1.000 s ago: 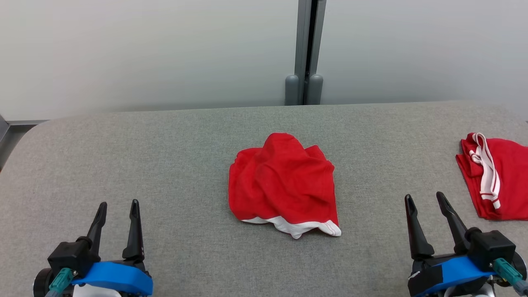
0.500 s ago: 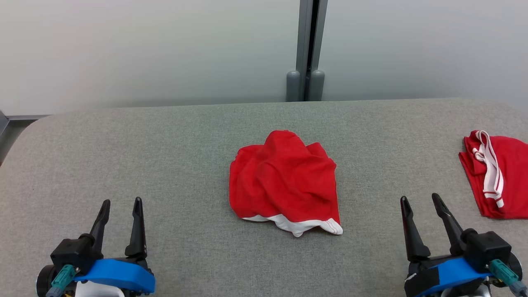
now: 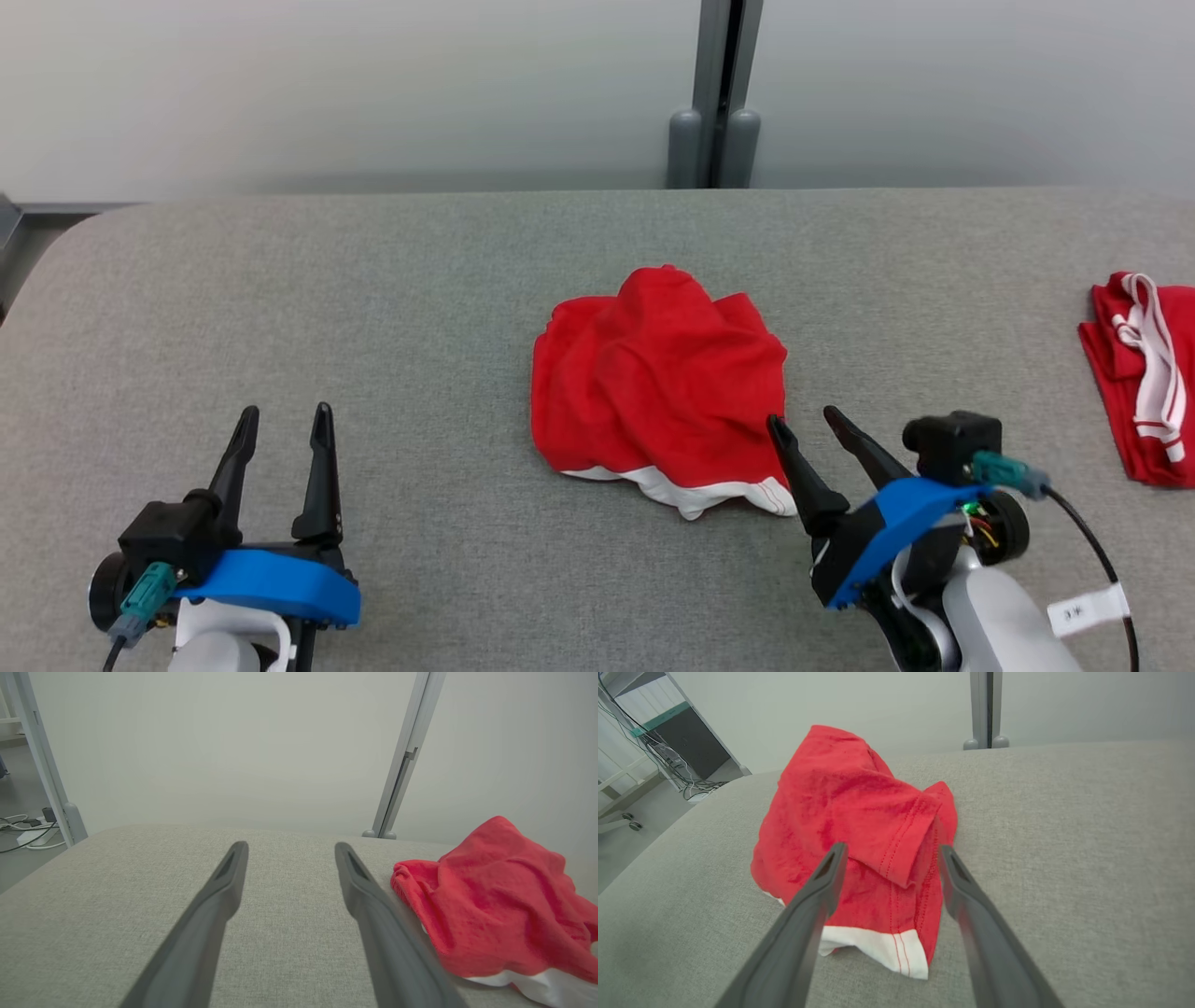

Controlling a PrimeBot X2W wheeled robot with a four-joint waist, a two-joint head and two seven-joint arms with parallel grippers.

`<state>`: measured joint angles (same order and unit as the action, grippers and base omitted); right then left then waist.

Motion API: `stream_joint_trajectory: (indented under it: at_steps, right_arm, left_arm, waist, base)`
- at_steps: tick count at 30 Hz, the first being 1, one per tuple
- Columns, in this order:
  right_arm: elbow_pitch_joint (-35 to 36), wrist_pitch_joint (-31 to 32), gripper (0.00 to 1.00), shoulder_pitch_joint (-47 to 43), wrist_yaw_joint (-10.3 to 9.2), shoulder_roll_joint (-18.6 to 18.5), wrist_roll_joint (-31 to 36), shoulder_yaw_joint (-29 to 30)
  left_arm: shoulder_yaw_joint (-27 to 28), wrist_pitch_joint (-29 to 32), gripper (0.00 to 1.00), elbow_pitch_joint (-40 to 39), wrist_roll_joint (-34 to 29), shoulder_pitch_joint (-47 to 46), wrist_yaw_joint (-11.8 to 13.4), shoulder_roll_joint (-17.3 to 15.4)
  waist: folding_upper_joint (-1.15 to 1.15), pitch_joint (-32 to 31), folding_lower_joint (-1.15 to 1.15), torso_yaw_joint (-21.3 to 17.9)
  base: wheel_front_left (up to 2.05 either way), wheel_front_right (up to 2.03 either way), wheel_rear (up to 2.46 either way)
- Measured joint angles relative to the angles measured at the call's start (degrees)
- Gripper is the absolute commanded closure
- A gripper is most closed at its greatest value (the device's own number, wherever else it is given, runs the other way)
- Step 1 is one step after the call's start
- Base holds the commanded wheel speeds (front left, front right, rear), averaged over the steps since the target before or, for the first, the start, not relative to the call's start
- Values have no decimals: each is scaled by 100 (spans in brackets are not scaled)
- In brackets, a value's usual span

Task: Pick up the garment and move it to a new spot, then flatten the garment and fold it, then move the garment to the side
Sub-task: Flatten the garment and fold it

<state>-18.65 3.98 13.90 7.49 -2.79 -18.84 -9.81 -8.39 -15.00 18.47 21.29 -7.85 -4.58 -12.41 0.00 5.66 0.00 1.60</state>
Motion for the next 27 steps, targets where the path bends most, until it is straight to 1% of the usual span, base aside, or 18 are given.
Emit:
stream_joint_trajectory:
  at_steps: [2,6,9,14,17,19,20,22,27]
  right_arm:
    - [-341,67,0,229,0,0,-178,-22]
    - [-1020,147,0,588,0,-2,-198,-22]
    - [-1388,70,0,842,0,-2,-308,-71]
    - [-1795,-76,0,1190,0,-2,-737,-324]
    - [-1938,-154,0,1362,0,-2,-1152,-590]
    - [-1995,-268,0,1508,0,-2,-1237,-777]
    - [-1992,-364,18,1579,0,-2,-1314,-859]
    - [-1986,-535,100,1701,0,-1,-1396,-1017]
    - [-1788,-872,100,1874,0,-62,-1468,-1419]
  left_arm:
    - [-29,0,0,-1,-13,-64,-10,5]
    - [-104,1,0,3,-32,-174,-48,-1]
    - [-136,0,0,-3,-68,-229,-51,-10]
    - [-158,1,0,-30,-71,-291,-59,-9]
    - [-168,0,0,-32,-70,-308,-69,-7]
    - [-172,0,0,-43,-70,-326,-82,-4]
    - [-175,1,0,-43,-70,-333,-87,0]
    - [-176,0,0,-46,-70,-344,-101,5]
    - [-170,0,0,-45,-71,-346,-102,19]
  waist:
    - [0,65,0,58]
    - [0,188,0,178]
    - [0,274,0,249]
    - [0,370,0,309]
    - [0,406,0,322]
    - [0,425,0,329]
    - [0,430,0,334]
    - [0,426,0,342]
    - [0,346,1,357]
  base:
    - [0,0,0]
    - [0,0,0]
    - [0,0,0]
    - [0,0,0]
    - [0,0,0]
    - [0,0,0]
    - [0,0,0]
    - [0,0,0]
    - [0,0,0]
